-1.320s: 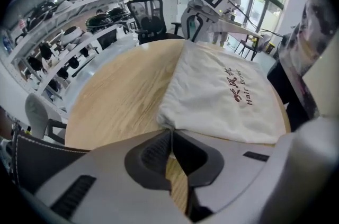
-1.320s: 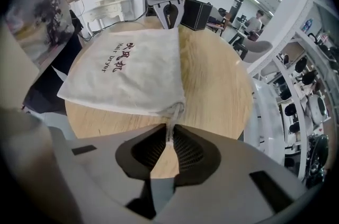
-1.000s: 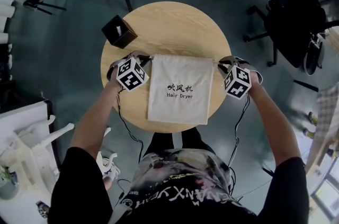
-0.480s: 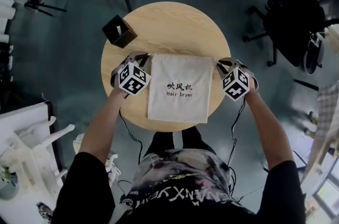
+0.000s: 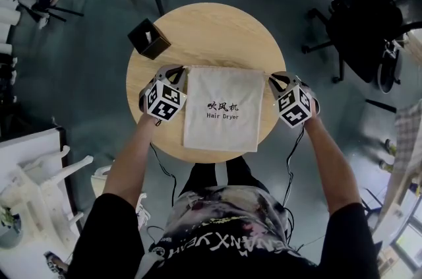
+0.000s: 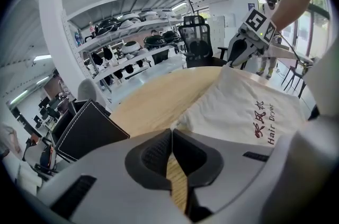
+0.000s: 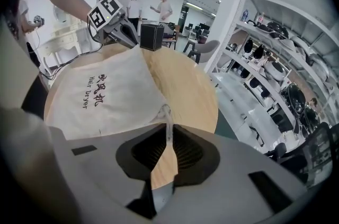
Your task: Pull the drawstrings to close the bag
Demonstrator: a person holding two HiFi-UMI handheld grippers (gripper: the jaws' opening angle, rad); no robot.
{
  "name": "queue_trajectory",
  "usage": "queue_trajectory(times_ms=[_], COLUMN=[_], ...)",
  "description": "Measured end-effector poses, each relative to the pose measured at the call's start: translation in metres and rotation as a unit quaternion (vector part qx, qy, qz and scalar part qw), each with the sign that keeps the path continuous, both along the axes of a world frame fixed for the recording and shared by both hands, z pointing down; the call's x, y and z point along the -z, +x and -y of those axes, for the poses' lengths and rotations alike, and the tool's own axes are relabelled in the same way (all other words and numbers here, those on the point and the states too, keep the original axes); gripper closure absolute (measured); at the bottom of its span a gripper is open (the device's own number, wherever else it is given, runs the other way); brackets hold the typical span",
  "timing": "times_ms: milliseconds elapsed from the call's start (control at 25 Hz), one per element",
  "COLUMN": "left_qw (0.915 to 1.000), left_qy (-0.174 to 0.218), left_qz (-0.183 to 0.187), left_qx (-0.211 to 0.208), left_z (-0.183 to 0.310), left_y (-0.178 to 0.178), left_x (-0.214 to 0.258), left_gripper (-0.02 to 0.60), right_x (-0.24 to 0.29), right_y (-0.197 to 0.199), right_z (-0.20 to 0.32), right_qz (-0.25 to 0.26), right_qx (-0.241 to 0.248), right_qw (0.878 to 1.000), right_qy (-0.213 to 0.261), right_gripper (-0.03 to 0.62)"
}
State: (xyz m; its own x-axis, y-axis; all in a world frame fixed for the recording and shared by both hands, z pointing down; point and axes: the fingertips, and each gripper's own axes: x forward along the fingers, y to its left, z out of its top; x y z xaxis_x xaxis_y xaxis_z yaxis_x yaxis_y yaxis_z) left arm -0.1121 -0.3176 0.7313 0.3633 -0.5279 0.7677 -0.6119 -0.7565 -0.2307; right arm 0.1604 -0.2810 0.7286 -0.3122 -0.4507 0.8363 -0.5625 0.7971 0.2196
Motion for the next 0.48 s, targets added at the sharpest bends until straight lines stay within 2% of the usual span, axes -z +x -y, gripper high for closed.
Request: queue_trajectory(times_ms=[320, 480], left_qw=[0.9989, 0.9968], left_qy=[0.022, 0.047], left_qz=[-0.031, -0.049], left_qx=[0.027, 0.041], left_z=[-0.013, -0.015], left_y=[-0.002, -0.005], left_x=[0.026, 0.051], left_gripper=[0.56, 0.56], right_x=[0.031, 0.059], right_y=[0.0, -0.001], right_z=[-0.002, 0.0], right_qz=[0.04, 0.058], right_qx=[-0.027, -0.045], right_qw=[0.998, 0.996], right_qy=[0.033, 0.058], right_gripper=[0.554, 0.554])
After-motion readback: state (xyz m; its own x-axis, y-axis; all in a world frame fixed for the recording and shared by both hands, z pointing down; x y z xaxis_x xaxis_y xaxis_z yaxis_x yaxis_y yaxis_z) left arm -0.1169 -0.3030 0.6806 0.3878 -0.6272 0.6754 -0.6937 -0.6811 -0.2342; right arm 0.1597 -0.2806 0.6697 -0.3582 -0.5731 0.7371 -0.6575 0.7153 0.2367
